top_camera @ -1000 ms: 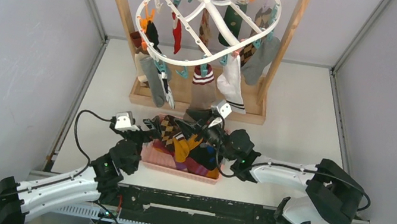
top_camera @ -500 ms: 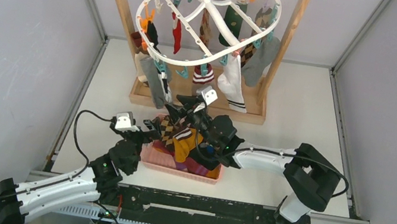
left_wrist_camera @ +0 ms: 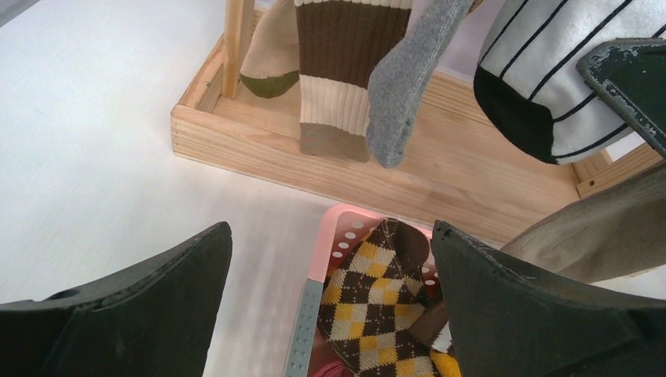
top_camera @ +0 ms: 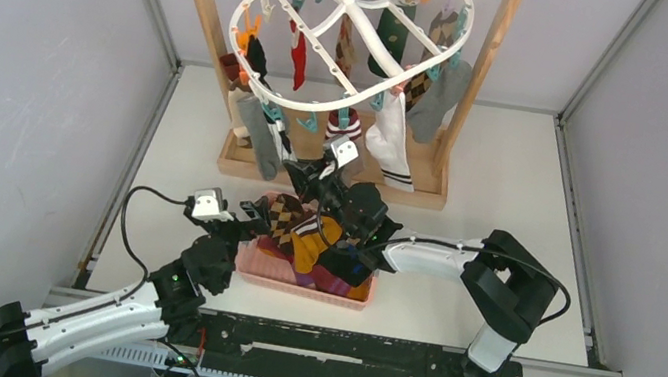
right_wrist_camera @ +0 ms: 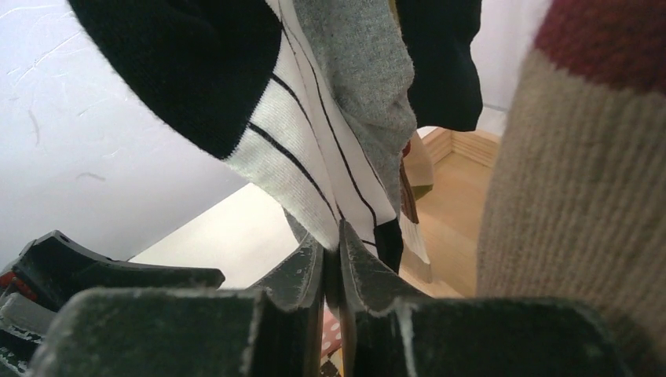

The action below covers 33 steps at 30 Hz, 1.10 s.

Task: Remove the socks clipped to the hanger
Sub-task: Adjust the hanger on the clothesline.

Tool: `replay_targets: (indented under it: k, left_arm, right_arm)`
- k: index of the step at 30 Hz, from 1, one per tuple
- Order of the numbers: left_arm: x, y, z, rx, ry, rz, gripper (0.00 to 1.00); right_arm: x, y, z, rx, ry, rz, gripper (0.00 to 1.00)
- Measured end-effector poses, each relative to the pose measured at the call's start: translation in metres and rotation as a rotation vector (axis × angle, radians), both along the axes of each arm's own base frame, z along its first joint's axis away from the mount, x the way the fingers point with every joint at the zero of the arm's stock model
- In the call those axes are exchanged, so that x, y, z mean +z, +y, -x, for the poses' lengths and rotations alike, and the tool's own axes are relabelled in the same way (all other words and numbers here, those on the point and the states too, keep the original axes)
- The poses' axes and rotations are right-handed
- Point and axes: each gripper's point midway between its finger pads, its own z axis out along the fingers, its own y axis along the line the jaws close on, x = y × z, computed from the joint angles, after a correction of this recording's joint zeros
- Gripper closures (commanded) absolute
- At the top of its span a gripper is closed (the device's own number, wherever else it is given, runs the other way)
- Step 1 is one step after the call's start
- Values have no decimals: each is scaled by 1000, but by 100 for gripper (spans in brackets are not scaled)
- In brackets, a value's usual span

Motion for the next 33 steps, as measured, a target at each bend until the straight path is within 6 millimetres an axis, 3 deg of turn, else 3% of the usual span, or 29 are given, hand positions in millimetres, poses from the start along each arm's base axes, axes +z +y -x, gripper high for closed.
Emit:
replay_targets:
  k: [8,14,27,33]
  left_arm:
    - [-3,0,0,1,10,-13,0]
    - [-4,0,-1,1,13,-17,0]
    - [-4,0,-1,2,13,-18,0]
    - [-6,0,-1,3,17,-22,0]
  right_arm:
    - [-1,-4,1,27,19,-14,88]
    - [0,-28,3,50,55,-47,89]
    - [22,-70,12,91,70,-140,90]
    - [31,-102,5,58,63,-175,90]
